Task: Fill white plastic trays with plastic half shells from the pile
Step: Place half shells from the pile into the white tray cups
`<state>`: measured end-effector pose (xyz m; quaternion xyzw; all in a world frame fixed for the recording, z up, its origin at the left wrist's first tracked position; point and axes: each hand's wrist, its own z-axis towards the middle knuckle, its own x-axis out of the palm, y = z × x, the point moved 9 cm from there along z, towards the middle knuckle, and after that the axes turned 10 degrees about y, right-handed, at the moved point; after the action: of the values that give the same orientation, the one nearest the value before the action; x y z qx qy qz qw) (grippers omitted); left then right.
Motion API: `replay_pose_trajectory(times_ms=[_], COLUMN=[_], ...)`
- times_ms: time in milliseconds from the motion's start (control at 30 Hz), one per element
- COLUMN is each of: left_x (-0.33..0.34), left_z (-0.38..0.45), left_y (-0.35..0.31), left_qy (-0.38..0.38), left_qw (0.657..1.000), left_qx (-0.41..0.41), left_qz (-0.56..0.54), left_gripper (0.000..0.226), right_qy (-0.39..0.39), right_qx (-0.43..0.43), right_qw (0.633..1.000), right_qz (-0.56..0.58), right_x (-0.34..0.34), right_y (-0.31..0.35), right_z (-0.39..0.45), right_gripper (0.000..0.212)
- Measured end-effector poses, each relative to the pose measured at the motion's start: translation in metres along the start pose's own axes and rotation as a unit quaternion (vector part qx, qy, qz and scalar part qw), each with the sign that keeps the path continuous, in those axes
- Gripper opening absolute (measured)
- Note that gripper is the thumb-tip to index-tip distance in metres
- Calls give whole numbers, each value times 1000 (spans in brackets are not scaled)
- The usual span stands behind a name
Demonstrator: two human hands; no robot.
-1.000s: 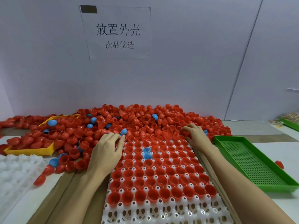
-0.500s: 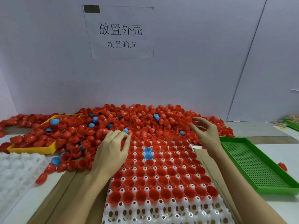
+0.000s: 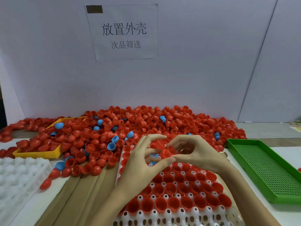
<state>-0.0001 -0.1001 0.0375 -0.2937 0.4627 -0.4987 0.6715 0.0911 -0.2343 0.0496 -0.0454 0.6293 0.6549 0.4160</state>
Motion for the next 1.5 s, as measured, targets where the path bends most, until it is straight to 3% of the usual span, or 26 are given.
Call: replay_pose_trajectory(times_ms=[100,333,500,567,700,833,1133,1300,1500], left_x=[-3,-5,-11,-18,-26,-25,-41,-54,-65], left_z=[0,1,0,0,0,0,-4,-7,-11], left_y=[7,9,13,16,20,22,18,12,-8], left_qy=[-13,-5,-52,-78,-90,-67,-16,-17,46], left_qw=[999,994,983,981,988,989,996,994,993], left_qx=[-19,-15,-36,-40,-44,-62,-73,-74,-83], left_qz=[-28,-110,-174,-171,-114,-117,40,73,75], left_gripper=[38,32,27,26,13,10,9,8,10], right_qy=[-13,-19,-39,-90,-292,-317,-293,-287,-308], right_qx=[5,1,-3,13,92,142,116,105,114], right_qw=[1000,1000,998,995,951,933,934,938,925], right_qz=[-17,-2,40,49,47,89,167,165,191], right_x=[-1,-1,-9,-24,-68,-76,-67,-65,-72], right_y=[-1,-1,-2,-10,-47,-79,-89,-86,-98], right_z=[-1,-4,-8,-13,-29,-41,-49,-49,-57], right_gripper=[27,27,23,29,50,73,25,21,21])
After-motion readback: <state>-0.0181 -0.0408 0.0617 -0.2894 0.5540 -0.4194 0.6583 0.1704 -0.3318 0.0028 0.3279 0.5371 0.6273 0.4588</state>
